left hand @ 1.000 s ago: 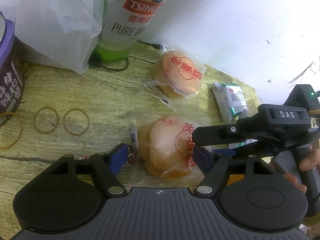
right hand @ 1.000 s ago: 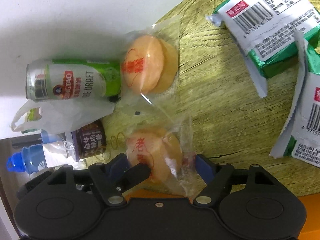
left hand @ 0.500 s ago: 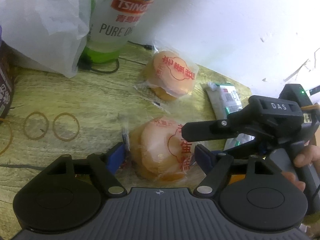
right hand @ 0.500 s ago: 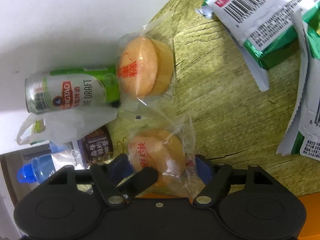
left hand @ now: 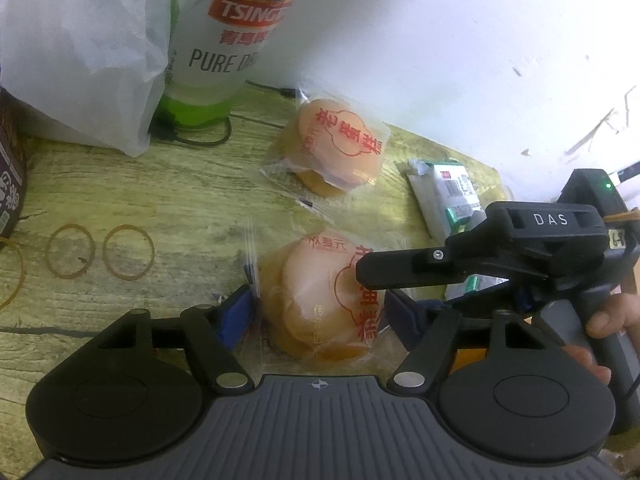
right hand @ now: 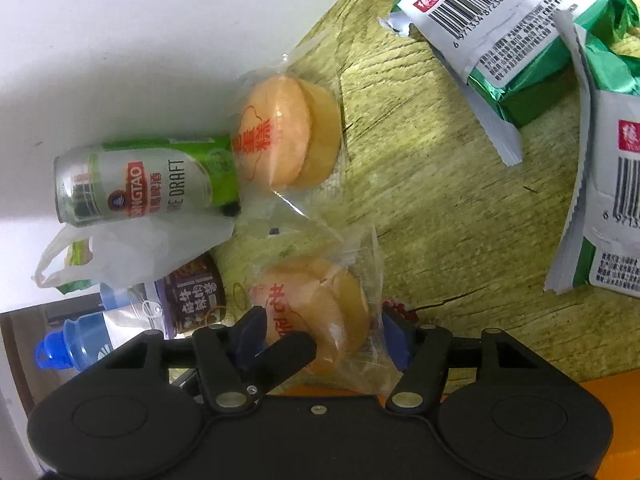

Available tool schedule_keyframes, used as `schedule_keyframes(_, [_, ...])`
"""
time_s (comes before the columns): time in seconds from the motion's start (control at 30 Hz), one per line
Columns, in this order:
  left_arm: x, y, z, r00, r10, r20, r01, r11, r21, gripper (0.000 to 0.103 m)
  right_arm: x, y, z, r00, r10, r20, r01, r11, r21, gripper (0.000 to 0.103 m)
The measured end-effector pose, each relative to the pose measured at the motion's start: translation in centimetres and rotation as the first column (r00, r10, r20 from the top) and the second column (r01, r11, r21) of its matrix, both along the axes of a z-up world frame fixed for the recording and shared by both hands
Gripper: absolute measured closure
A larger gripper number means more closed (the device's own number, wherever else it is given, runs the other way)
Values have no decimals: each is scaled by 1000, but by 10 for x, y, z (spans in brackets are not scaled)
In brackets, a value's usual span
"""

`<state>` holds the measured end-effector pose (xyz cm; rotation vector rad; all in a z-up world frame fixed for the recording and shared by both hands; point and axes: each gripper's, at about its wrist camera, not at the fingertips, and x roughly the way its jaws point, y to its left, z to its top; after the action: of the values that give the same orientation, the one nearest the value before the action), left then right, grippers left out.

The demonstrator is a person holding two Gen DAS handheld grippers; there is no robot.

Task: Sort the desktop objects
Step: 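Close the left gripper on the wrapped cake while the right gripper closes beside it, then lift the wrapped cake with both grippers and carry it into the orange tray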

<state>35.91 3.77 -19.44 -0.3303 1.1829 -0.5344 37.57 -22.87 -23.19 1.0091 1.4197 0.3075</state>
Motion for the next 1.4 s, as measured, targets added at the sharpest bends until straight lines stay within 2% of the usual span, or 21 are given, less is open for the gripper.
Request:
schedule_keyframes(0.37, [-8,-1,21,999,-4,50,5,1000,-3,35,-7,-3,19,998,-2,56,3,1000,-6,42])
schedule_keyframes(0.7, [-28,2,44,994,2,113,-1,1000,-10,35,-23,-1,49,990,5,139,-3,1000,-13,42])
schedule_keyframes(1.03, [-59,1,74,985,-4,171,5,1000,-4,35,-56,-3,79,980,-2,199,2,1000,-2,42])
schedule_keyframes(1.4, [-106,1,87,981,-29,192,25,999,25,35,-105,4,89,977,6,214,-6,1000,2,42])
